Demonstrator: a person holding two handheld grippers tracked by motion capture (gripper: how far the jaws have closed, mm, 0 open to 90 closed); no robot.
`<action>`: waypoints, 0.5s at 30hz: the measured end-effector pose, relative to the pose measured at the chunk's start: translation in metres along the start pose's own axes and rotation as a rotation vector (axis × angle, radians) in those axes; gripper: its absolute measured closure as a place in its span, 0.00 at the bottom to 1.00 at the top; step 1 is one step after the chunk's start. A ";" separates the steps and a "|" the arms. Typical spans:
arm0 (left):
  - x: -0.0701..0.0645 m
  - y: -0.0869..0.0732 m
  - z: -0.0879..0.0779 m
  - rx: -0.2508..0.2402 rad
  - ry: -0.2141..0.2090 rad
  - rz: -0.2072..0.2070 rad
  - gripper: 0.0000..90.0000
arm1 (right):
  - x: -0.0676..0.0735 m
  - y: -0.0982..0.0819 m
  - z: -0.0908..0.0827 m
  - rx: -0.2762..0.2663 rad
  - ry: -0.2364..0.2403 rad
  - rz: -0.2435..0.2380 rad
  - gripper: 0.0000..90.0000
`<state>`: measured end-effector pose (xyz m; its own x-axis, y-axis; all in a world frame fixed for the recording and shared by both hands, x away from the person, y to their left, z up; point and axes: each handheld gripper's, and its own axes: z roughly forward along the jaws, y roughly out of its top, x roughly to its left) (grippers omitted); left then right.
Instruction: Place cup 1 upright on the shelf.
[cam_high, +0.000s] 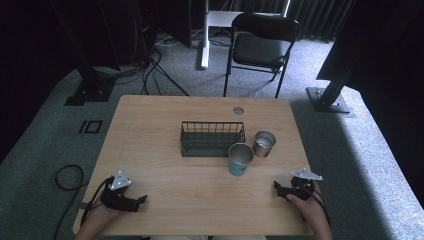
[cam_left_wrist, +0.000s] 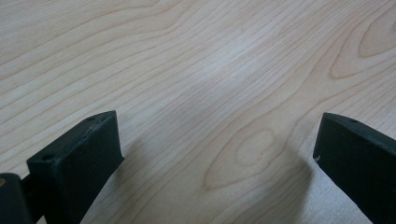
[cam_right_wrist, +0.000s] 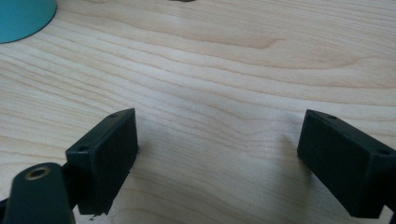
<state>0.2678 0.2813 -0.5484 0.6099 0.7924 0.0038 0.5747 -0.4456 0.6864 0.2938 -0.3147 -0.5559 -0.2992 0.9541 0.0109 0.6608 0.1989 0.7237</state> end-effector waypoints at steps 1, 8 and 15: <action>0.000 0.001 0.000 -0.002 -0.005 -0.001 0.02 | 0.000 0.000 0.000 0.000 0.000 0.000 0.13; -0.007 0.007 0.003 -0.010 -0.024 0.016 0.02 | 0.000 0.000 0.000 0.000 0.000 -0.001 0.13; -0.015 0.014 0.005 -0.019 -0.043 0.039 0.02 | 0.000 0.000 0.000 0.000 0.000 0.000 0.13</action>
<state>0.2691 0.2608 -0.5428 0.6547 0.7559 0.0000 0.5397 -0.4674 0.7001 0.2938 -0.3147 -0.5559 -0.2993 0.9541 0.0108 0.6607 0.1991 0.7238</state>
